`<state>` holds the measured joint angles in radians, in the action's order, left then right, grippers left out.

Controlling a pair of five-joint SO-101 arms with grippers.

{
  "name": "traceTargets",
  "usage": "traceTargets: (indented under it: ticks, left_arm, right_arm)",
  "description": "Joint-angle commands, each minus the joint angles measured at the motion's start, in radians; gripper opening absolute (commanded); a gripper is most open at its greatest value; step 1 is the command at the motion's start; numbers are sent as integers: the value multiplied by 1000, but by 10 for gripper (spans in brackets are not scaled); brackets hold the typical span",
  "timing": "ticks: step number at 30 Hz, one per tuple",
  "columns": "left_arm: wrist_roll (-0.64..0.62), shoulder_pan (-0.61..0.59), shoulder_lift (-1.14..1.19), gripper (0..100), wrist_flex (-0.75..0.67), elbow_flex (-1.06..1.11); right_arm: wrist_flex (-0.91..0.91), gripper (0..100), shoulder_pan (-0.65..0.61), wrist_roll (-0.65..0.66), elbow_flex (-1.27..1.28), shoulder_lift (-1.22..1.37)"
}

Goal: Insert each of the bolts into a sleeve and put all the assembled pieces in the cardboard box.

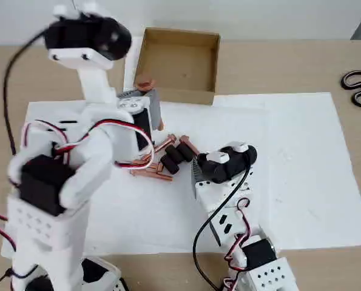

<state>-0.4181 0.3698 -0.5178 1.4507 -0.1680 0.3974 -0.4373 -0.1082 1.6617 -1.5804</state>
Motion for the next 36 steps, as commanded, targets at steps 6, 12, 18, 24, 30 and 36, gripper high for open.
traceTargets:
  ticks: [6,12,18,24,30,36]
  left_arm:
    - [15,29,-181,6,-453,486]
    - [14,54,-180,6,-505,581]
    - [58,135,-183,6,-506,615]
    - [55,166,-184,6,-505,619]
    - [54,164,-186,6,-503,651]
    - [54,161,-187,6,-505,661]
  right_arm:
    - [-1,4,-5,-8,-5,-16]
    - [-1,4,-8,-8,-5,-16]
    - [-1,4,-101,48,17,-16]
    - [-1,4,-127,130,17,-16]
    - [-1,4,-117,130,17,-16]
    - [-1,4,-74,127,15,-16]
